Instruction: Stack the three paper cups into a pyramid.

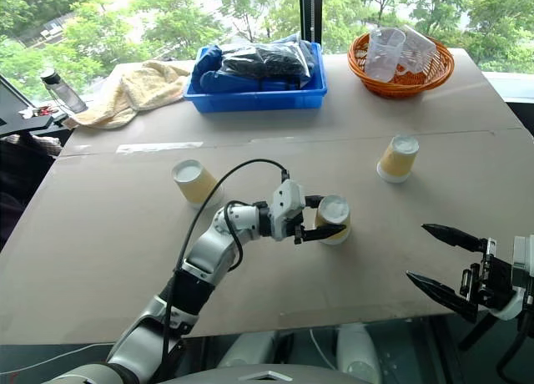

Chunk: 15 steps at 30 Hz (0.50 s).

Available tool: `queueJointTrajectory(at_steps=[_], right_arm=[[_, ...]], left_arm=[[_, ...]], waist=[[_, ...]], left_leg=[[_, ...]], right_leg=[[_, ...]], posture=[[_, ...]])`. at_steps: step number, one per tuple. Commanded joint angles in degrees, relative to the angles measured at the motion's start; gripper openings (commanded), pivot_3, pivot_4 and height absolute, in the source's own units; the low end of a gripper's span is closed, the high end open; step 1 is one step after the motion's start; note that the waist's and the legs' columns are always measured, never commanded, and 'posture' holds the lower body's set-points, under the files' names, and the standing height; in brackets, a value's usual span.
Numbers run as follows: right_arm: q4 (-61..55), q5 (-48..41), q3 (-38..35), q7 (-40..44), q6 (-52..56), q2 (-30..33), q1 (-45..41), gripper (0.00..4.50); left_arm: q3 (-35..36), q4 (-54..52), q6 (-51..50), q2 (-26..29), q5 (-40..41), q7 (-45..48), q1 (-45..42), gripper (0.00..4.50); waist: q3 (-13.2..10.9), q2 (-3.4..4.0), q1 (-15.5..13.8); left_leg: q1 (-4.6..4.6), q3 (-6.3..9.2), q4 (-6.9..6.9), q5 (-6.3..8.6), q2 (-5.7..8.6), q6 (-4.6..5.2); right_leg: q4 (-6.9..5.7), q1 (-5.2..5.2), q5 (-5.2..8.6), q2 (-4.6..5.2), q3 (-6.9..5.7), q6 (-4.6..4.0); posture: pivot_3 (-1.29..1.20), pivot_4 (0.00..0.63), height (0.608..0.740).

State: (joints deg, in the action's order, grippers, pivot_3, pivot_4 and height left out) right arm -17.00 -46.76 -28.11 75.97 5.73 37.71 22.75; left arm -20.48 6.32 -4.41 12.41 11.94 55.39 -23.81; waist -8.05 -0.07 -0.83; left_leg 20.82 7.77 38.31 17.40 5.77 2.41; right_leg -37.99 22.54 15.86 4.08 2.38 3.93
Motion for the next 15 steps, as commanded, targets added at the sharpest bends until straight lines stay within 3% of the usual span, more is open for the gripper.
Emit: queueJointTrajectory(at_steps=[1,7,15], right_arm=[[-0.58,-0.2,-1.84,0.79,-1.5,-0.09,-0.2,4.5],[0.72,0.37,-1.12,1.54,-2.21,-0.08,-1.23,4.5],[2.19,0.92,0.35,2.21,-2.42,-0.46,-3.54,4.5]], left_arm=[[0.24,-0.62,0.91,-0.19,0.24,0.29,0.89,4.29],[2.24,-3.26,2.15,-0.51,2.16,0.76,0.93,4.4],[9.02,-19.73,-5.1,4.52,12.23,0.46,4.99,4.4]], waist=[[0.0,0.0,-0.02],[-0.02,-0.03,-0.1],[-0.01,-0.01,0.0]], left_leg=[[0.01,0.0,0.0,0.0,0.0,0.0],[0.03,0.0,0.01,0.0,0.01,0.0],[0.03,0.0,-0.01,0.0,-0.01,0.0]], right_leg=[[0.0,0.0,0.0,0.0,0.0,0.0],[0.02,0.0,0.0,0.01,-0.02,0.0],[0.01,0.03,0.0,0.01,0.01,0.0]], posture=[[0.0,0.15,0.74],[0.0,0.15,0.74],[0.0,0.15,0.74]])
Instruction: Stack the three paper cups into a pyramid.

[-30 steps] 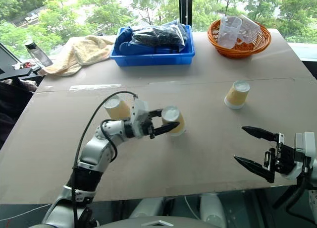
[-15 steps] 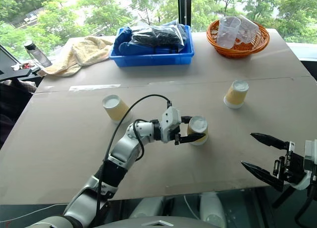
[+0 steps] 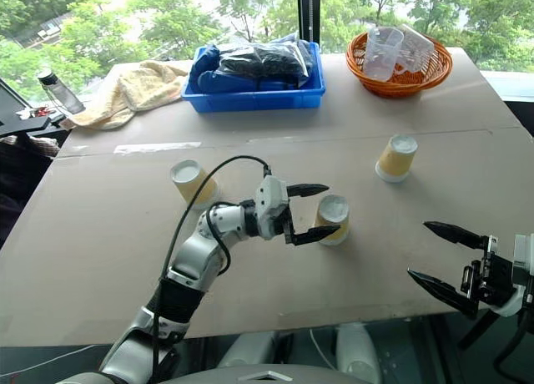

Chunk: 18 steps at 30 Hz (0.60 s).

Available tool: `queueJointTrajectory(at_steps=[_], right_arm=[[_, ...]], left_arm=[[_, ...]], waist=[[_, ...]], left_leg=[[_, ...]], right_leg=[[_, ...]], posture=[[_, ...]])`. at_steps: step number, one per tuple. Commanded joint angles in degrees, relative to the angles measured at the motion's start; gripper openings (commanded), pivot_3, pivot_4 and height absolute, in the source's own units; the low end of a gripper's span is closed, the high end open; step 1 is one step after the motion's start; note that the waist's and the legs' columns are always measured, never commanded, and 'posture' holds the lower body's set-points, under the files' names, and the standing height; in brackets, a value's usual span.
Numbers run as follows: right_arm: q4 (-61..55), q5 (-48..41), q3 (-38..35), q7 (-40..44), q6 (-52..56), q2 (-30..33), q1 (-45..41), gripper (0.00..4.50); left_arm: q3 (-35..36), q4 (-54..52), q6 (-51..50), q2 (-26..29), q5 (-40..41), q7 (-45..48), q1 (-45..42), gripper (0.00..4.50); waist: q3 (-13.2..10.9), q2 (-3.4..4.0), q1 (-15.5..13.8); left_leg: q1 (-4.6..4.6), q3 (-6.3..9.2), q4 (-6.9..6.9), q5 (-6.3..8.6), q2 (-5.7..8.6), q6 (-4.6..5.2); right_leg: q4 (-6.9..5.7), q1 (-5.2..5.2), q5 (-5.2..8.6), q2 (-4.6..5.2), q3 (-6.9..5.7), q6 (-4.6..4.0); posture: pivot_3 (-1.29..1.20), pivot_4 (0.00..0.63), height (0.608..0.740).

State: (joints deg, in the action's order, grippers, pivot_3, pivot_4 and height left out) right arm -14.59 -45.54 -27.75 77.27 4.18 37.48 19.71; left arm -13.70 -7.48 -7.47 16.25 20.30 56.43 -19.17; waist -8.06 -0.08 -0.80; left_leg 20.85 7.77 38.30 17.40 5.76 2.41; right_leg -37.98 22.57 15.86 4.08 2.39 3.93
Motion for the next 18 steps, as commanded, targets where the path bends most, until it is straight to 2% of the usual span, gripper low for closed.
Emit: queueJointTrajectory(at_steps=[1,4,6,11,18], right_arm=[[0.02,-0.15,0.25,1.14,-0.94,-0.24,-0.79,4.5],[0.84,-0.21,0.96,1.68,-0.75,-0.09,-2.26,4.5],[1.34,-0.44,1.65,2.07,-0.38,0.1,-3.75,4.5],[1.08,-4.86,3.47,-0.35,2.98,-1.05,-11.3,4.5],[2.59,-6.17,5.67,-0.35,5.82,-1.66,-17.95,4.5]], left_arm=[[3.69,-8.41,-3.46,1.02,6.07,-1.26,0.93,4.4],[9.02,-14.22,-6.35,1.21,11.59,-5.31,1.79,4.4],[12.85,-16.05,-6.58,1.37,10.77,-10.58,2.2,4.4],[22.5,-20.61,-3.2,-0.13,-0.24,-28.72,9.97,4.4],[24.05,-23.05,1.15,-1.76,-10.49,-38.12,22.89,4.4]], waist=[[-0.01,-0.02,-0.08],[-0.04,-0.06,-0.12],[-0.02,-0.05,-0.11],[-0.04,-0.06,0.46],[-0.12,-0.21,-1.63]], left_leg=[[0.0,0.01,0.0,0.0,0.0,0.0],[0.01,0.01,0.02,0.0,0.0,0.0],[-0.02,0.01,0.02,0.0,0.0,0.0],[-0.12,-0.06,-0.01,0.0,0.0,-0.01],[0.02,0.07,0.01,0.0,0.04,-0.01]], right_leg=[[0.0,-0.01,0.0,0.0,-0.01,0.0],[0.01,-0.02,0.0,0.01,-0.02,0.0],[0.01,-0.03,0.0,0.01,-0.03,0.0],[-0.01,-0.02,0.0,-0.07,0.08,0.0],[0.09,0.01,-0.01,-0.01,-0.02,-0.01]], posture=[[0.0,0.15,0.74],[0.0,0.15,0.74],[0.0,0.15,0.74],[0.0,0.15,0.74],[0.0,0.15,0.74]])
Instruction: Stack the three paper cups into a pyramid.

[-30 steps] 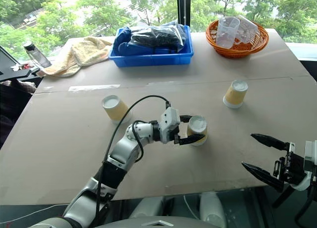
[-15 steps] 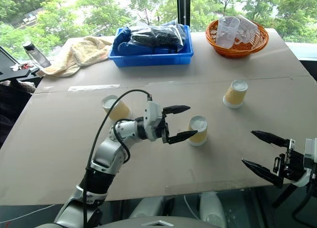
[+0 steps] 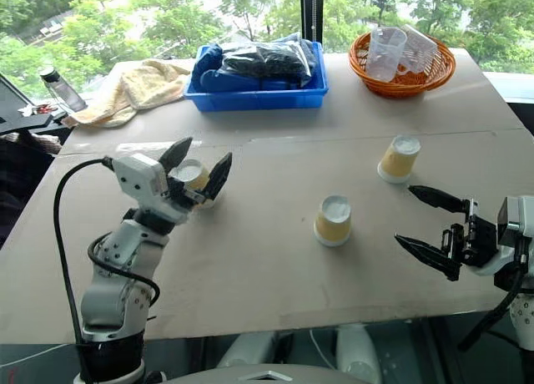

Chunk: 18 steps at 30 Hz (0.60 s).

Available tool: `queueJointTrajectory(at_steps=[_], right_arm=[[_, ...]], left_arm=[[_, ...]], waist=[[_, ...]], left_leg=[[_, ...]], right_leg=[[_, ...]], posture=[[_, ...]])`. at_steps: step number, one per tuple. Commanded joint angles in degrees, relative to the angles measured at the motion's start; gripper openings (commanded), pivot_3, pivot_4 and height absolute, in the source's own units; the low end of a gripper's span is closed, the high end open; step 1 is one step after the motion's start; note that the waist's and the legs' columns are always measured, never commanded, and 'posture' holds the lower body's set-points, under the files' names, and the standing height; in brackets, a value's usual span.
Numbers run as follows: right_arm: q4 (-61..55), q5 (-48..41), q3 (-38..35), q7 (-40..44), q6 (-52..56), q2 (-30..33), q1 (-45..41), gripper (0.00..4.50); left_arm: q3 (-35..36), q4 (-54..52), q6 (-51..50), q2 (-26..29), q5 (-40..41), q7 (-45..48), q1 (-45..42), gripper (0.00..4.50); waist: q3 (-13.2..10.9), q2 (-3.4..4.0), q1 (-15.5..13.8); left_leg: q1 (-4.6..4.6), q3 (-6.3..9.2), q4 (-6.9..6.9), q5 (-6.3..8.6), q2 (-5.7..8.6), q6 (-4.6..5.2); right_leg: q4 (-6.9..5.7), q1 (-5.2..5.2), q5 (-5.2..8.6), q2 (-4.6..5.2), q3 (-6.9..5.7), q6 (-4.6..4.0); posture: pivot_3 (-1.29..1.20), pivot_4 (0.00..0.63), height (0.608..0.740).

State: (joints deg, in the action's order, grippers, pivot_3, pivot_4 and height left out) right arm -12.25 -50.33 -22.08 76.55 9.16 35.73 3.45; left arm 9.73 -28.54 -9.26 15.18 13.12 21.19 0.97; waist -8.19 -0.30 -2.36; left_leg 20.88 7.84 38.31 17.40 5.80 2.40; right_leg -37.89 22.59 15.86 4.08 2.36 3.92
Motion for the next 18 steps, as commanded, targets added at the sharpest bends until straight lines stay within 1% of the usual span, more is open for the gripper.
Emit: queueJointTrajectory(at_steps=[1,3,7,12,18], right_arm=[[1.06,-1.15,0.41,0.79,1.08,0.24,-2.7,4.5],[2.29,-0.68,0.8,1.51,1.35,0.54,-3.97,4.5],[3.22,-0.44,0.81,1.68,1.73,0.46,-5.29,4.5],[2.83,-0.06,0.85,1.56,1.7,0.06,-4.85,4.5],[2.67,0.49,0.61,1.41,1.13,-0.32,-4.05,4.5]], left_arm=[[0.75,-1.24,3.47,-0.83,-4.14,-3.65,3.85,4.4],[0.7,0.09,3.79,-0.85,-4.56,-4.21,4.33,4.4],[0.93,2.9,3.53,-0.83,-2.83,-3.52,3.82,4.4],[0.76,5.63,3.91,-0.57,-2.79,-3.32,2.87,4.4],[2.47,8.7,3.61,-2.15,-1.6,-5.68,0.19,4.4]], waist=[[0.0,0.0,-0.07],[-0.02,-0.03,-0.15],[-0.02,-0.02,-0.01],[-0.02,-0.02,0.21],[-0.01,-0.02,0.14]], left_leg=[[-0.01,-0.03,-0.01,0.0,0.02,0.01],[-0.01,-0.03,-0.01,0.01,0.02,0.01],[-0.01,0.01,-0.02,0.0,0.01,0.01],[0.0,-0.02,-0.04,0.01,0.01,0.01],[-0.01,-0.01,-0.03,0.01,0.01,0.01]], right_leg=[[0.0,-0.03,0.0,0.02,0.03,0.0],[0.0,-0.02,0.0,0.01,0.03,0.0],[-0.03,-0.02,0.0,0.01,-0.03,0.0],[-0.02,0.01,0.0,0.0,0.01,0.0],[-0.04,0.01,0.0,0.0,-0.01,0.0]], posture=[[0.0,0.15,0.74],[0.0,0.15,0.74],[0.0,0.15,0.74],[0.0,0.15,0.74],[0.0,0.15,0.74]])
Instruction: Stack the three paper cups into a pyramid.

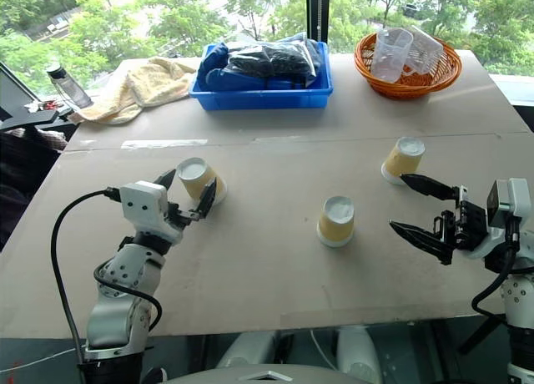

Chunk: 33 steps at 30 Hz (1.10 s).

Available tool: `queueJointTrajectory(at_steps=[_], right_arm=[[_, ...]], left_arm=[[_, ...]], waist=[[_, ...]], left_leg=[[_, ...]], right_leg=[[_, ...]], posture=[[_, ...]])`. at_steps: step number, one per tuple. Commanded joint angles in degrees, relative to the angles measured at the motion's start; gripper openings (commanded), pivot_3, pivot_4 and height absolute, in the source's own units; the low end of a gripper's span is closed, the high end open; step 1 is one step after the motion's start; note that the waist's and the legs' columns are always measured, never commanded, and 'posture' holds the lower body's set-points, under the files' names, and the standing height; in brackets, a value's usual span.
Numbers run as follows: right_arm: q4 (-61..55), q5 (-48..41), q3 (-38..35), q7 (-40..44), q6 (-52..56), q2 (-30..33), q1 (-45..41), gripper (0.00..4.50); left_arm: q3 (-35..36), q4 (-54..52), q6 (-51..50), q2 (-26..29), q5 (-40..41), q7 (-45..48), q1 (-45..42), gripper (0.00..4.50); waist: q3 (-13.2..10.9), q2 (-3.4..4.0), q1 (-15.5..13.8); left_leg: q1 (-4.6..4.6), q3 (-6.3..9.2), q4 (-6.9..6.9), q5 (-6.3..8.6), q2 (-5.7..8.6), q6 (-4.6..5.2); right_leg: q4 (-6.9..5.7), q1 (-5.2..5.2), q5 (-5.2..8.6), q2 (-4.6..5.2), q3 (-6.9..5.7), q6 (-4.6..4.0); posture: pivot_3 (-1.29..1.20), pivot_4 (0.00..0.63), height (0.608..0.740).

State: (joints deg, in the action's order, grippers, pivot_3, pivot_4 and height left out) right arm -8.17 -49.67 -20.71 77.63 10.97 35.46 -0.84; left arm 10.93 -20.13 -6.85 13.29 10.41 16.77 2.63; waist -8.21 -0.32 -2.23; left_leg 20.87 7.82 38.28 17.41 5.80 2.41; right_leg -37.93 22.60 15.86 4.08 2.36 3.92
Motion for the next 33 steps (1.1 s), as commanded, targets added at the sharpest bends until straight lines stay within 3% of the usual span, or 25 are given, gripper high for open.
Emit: queueJointTrajectory(at_steps=[1,14,15,19,26,33], right_arm=[[-1.31,-0.05,-0.76,0.44,-0.81,-0.12,0.31,4.5],[-1.5,0.99,-1.1,-0.17,-2.93,-1.08,0.27,4.5],[-1.6,1.08,-1.18,-0.33,-3.16,-1.21,0.39,4.5],[-1.79,1.17,-1.46,-0.64,-3.58,-1.33,0.8,4.5],[-2.77,0.98,-2.22,-1.16,-3.69,-1.33,1.8,4.5],[-3.63,0.94,-3.9,-1.88,-3.57,-0.57,3.91,4.5]], left_arm=[[1.32,1.06,1.2,-0.31,1.0,-1.55,-2.16,4.4],[0.28,10.43,2.37,-0.31,1.08,-1.09,-8.89,4.4],[0.01,10.77,2.79,0.19,0.57,-0.7,-9.23,3.87],[-0.88,11.58,3.77,1.18,-0.75,-0.16,-9.78,2.46],[-3.08,12.38,5.92,2.4,-0.43,3.45,-11.08,2.46],[-14.16,11.93,2.92,3.61,6.65,21.75,-14.8,2.46]], waist=[[0.0,0.0,0.0],[0.0,-0.01,0.06],[0.0,-0.01,0.06],[0.0,0.0,0.11],[0.0,0.0,0.07],[0.0,0.0,0.09]], left_leg=[[0.0,0.0,0.0,0.0,0.0,0.0],[0.01,-0.02,0.0,0.0,0.0,0.0],[0.01,-0.02,0.01,0.0,0.0,0.0],[0.01,-0.02,-0.01,0.0,0.0,0.0],[0.01,-0.01,0.0,0.0,0.0,0.0],[0.05,-0.01,0.02,0.0,0.02,0.0]], right_leg=[[0.0,0.0,0.0,0.0,0.01,0.0],[-0.02,0.03,0.0,-0.01,0.01,0.0],[-0.02,0.03,0.0,0.0,0.01,0.0],[-0.02,0.04,0.0,-0.01,0.01,0.0],[-0.02,0.04,0.0,0.0,0.01,0.0],[-0.01,0.04,0.0,0.02,0.0,0.0]], posture=[[0.0,0.15,0.74],[0.0,0.15,0.74],[0.0,0.15,0.74],[0.0,0.15,0.74],[0.0,0.15,0.74],[0.0,0.15,0.74]])
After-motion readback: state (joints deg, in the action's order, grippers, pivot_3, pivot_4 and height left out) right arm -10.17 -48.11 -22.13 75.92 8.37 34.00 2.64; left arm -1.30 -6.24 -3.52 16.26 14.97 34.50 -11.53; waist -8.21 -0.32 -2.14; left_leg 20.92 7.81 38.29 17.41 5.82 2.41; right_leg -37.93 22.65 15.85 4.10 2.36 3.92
